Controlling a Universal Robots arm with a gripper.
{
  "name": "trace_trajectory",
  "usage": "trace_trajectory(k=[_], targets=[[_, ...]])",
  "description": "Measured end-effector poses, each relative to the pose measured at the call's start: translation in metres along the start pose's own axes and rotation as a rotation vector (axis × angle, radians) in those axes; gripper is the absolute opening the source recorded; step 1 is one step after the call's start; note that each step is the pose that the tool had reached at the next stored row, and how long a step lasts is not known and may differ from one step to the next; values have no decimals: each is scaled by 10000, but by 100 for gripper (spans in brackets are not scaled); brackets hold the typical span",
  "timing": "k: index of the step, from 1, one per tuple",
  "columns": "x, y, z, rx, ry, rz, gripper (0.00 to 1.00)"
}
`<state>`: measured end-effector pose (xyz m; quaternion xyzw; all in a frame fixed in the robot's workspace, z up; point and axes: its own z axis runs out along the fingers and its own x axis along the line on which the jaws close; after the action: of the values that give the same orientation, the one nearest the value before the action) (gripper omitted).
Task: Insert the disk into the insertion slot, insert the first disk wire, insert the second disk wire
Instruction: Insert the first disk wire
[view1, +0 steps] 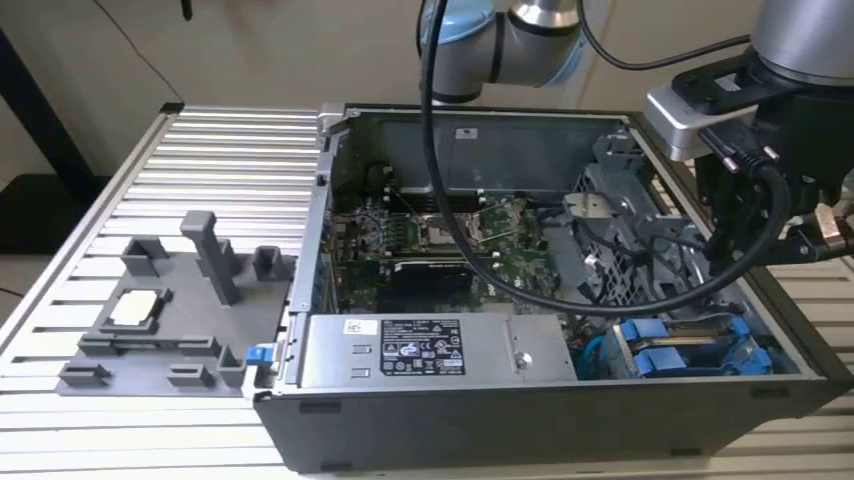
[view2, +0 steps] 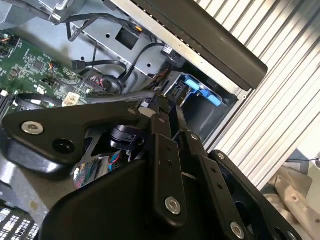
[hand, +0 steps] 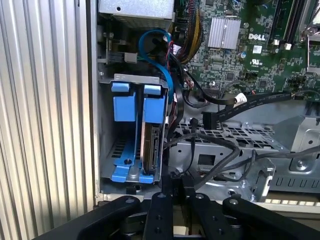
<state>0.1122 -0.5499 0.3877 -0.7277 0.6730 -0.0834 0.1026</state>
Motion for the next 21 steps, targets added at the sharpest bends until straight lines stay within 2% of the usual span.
trace_trajectory(k=[3,5,6,12,15,18,21], targets=[[0,0,0,0,0,0,19],[2,-8,4,-41,-4,-1,19],[5,-16,7,-95,-5,2,19],[55,-107,43,-643,-21,17,19],[93,-147,57,-870,-4,18,19],[102,-161,70,-967,49,7,19],[104,-162,82,-999,170,-16,19]])
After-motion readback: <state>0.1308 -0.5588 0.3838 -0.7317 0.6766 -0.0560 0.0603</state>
